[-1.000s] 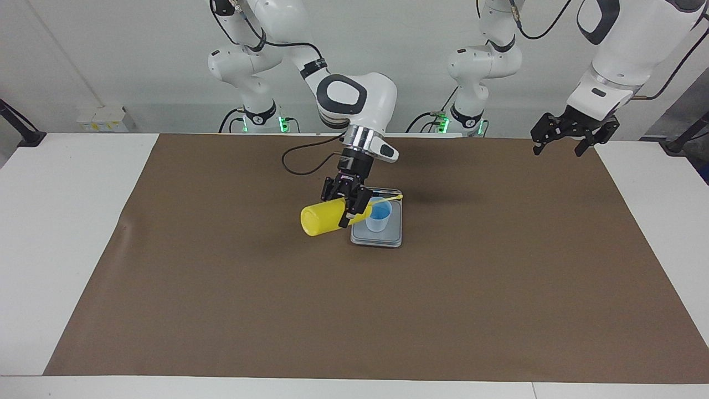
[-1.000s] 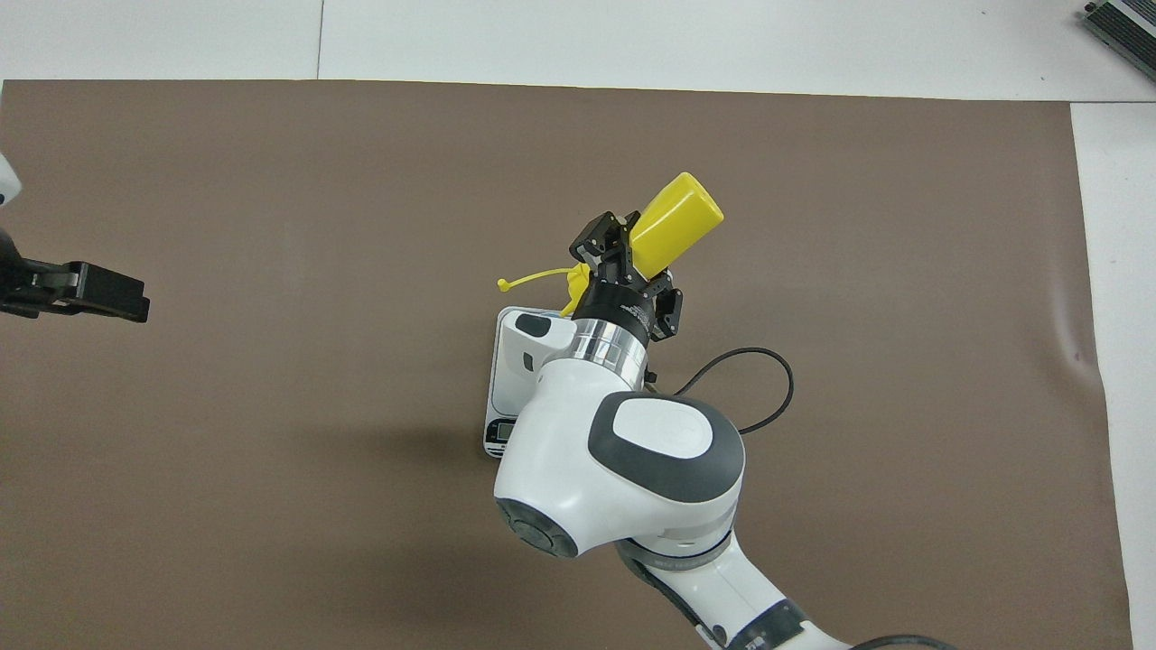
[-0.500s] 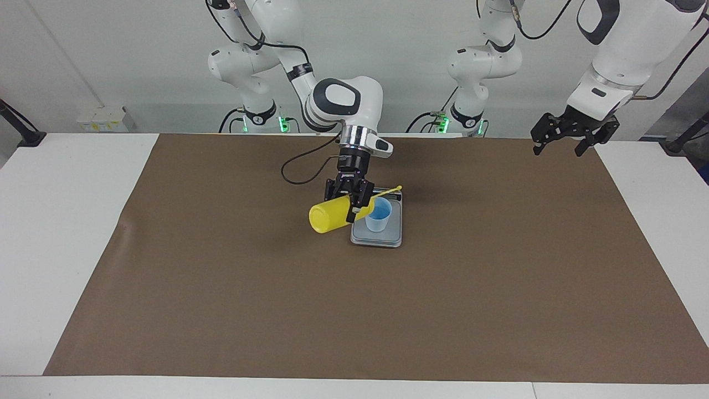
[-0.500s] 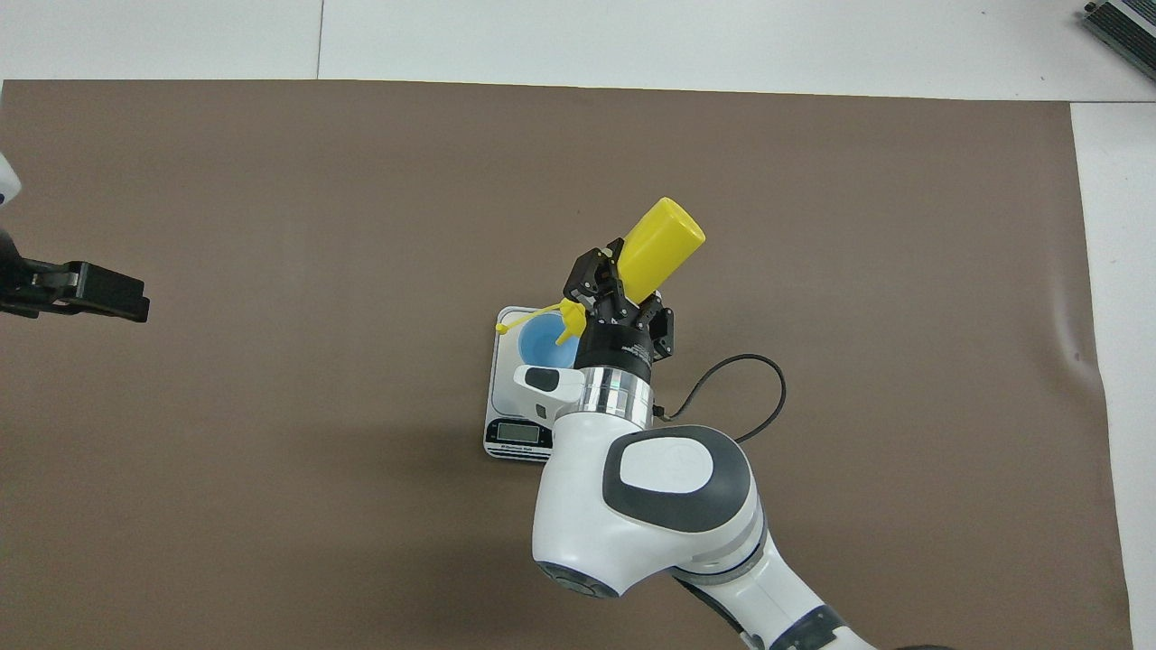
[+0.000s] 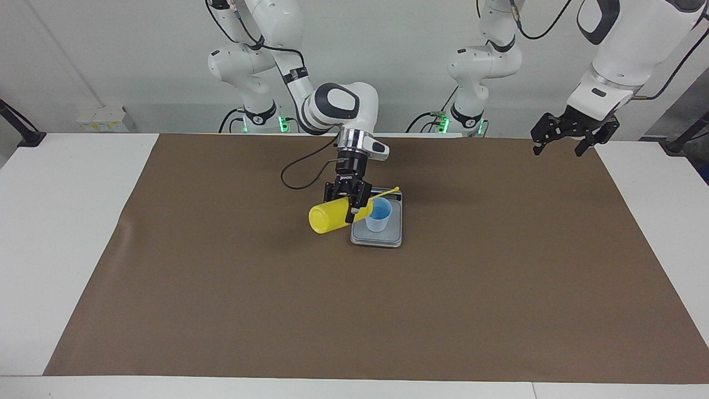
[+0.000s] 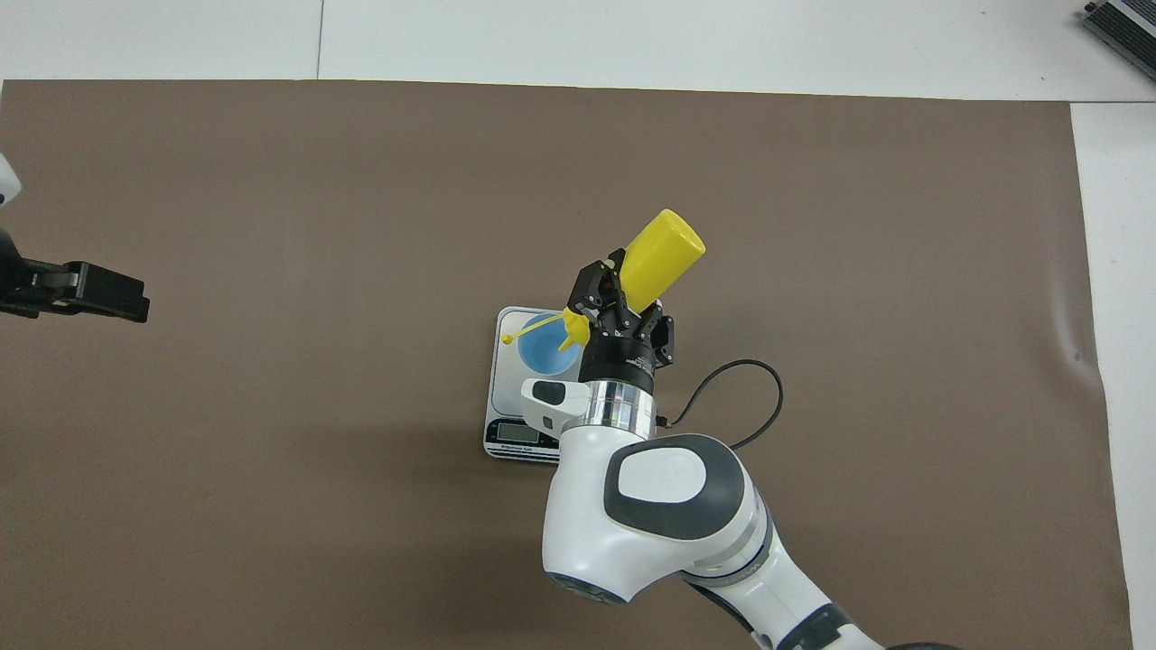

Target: Pour seasoning into cup on scale with both arms

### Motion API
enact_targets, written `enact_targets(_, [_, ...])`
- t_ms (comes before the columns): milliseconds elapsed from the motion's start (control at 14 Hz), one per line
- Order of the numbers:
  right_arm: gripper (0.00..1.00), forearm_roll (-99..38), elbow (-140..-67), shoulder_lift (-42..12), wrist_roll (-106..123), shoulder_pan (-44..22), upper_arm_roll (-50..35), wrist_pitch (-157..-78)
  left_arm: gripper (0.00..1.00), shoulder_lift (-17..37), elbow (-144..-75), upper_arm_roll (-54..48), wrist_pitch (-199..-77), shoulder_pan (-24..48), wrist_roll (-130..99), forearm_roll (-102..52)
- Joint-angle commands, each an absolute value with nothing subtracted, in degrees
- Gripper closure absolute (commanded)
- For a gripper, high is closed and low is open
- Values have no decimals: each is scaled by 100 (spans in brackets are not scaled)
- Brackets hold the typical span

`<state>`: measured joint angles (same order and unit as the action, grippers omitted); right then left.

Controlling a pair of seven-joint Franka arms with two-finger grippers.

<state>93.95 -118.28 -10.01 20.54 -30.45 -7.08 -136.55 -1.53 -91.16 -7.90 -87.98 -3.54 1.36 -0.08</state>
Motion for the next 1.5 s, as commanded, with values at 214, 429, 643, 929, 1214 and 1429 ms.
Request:
enact_targets(214, [100, 9081, -11892, -782, 1846, -2945, -738, -13746, 0, -237, -9211, -835, -8824, -448, 193, -18])
enact_targets(429, [100, 8362, -11787, -756, 1828, -2883, -721, -13755, 0, -237, -9211, -826, -8824, -448, 193, -18])
enact_targets(643, [100, 7675, -11725, -660, 1837, -2769, -721, -13746, 0, -237, -9211, -826, -8824, -448, 193, -18])
enact_targets(929, [100, 6023, -11725, -413, 1846, -2435, -721, -13737, 0, -237, -9211, -835, -8824, -448, 193, -18])
enact_targets(1214, [100, 4891, -11733, -317, 1916, -2216, -721, -13676, 0, -237, -9211, -835, -8824, -448, 193, -18])
enact_targets(1429, [100, 3976, -11751, -185, 2327, -2005, -721, -13579, 0, -237, -9211, -835, -8824, -448, 193, -18])
